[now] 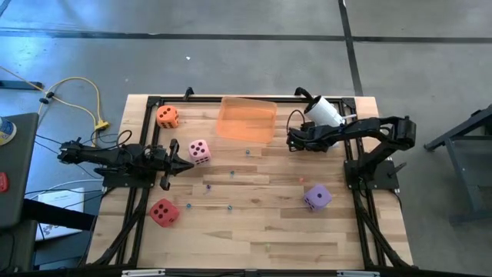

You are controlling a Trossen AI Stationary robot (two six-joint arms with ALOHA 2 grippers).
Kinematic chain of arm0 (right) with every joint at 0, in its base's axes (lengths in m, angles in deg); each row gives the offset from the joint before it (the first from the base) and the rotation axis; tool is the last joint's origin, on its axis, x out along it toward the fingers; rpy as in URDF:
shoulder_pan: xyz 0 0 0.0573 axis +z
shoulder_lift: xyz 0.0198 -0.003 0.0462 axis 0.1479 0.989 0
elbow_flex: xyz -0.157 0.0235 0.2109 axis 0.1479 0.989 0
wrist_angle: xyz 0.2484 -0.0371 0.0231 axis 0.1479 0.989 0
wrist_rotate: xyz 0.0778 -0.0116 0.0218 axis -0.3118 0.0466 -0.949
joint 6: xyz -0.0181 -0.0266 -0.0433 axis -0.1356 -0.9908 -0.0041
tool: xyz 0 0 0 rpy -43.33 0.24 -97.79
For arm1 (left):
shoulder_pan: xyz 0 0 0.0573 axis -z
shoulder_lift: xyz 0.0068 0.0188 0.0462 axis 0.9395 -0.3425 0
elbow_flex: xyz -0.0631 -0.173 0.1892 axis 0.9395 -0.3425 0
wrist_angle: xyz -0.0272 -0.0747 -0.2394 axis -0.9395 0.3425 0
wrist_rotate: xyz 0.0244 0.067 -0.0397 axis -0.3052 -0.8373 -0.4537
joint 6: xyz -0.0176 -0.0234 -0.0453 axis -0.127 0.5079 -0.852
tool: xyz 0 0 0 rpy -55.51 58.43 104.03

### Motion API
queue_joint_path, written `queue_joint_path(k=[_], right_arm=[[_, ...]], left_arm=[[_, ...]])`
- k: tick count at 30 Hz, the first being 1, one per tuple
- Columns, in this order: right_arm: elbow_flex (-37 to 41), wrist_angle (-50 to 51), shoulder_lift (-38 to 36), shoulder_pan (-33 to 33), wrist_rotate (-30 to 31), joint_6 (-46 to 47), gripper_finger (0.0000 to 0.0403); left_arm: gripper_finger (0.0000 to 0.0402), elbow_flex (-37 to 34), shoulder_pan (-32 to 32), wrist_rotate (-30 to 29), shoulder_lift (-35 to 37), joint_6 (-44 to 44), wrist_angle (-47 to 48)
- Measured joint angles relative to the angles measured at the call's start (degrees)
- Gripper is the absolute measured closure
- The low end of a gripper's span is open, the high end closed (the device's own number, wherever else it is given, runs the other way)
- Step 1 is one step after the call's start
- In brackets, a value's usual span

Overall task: Pick & Place Dice
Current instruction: Put the small black dice in the orange bin

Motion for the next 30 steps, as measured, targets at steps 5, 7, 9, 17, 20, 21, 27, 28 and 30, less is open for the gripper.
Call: queue_joint_path(k=[5, 7, 9, 17, 20, 21, 27, 28, 30], right_arm=[[0.00, -0.91, 0.02, -0.04, -0.86, 0.01, 0.0207], [0.00, -1.09, 0.02, -0.04, -1.24, 0.52, 0.0214], [0.00, -1.17, 0.02, -0.04, -1.32, 0.68, 0.0228], [-0.02, -1.94, 0.04, -0.02, -1.80, -0.15, 0.0313], [-0.02, -2.16, 0.04, 0.02, -2.10, -0.63, 0.0335], [-0.03, -2.14, 0.04, 0.02, -2.10, -0.66, 0.0340], [-0.07, -2.20, 0.04, 0.15, -1.72, -3.51, 0.0340], [-0.07, -2.20, 0.01, 0.28, -1.74, -3.65, 0.0340], [0.00, -2.10, -0.66, 0.76, -2.47, -4.40, 0.0342]], left_arm=[[0.0401, 0.00, 0.00, 0.00, 0.00, 0.01, 0.00], [0.0401, 0.00, 0.00, 0.00, 0.00, 0.01, 0.00], [0.0401, 0.00, 0.00, 0.00, 0.00, 0.00, 0.00], [0.0401, 0.00, 0.00, 0.00, 0.00, -0.01, 0.00], [0.0401, 0.00, 0.00, 0.00, 0.00, -0.01, 0.00], [0.0401, 0.00, 0.00, 0.00, 0.00, -0.01, 0.00], [0.0401, 0.00, 0.00, 0.00, 0.00, -0.01, 0.00], [0.0401, 0.00, 0.00, 0.00, 0.00, -0.01, 0.00], [0.0401, 0.00, 0.00, 0.00, 0.00, -0.01, 0.00]])
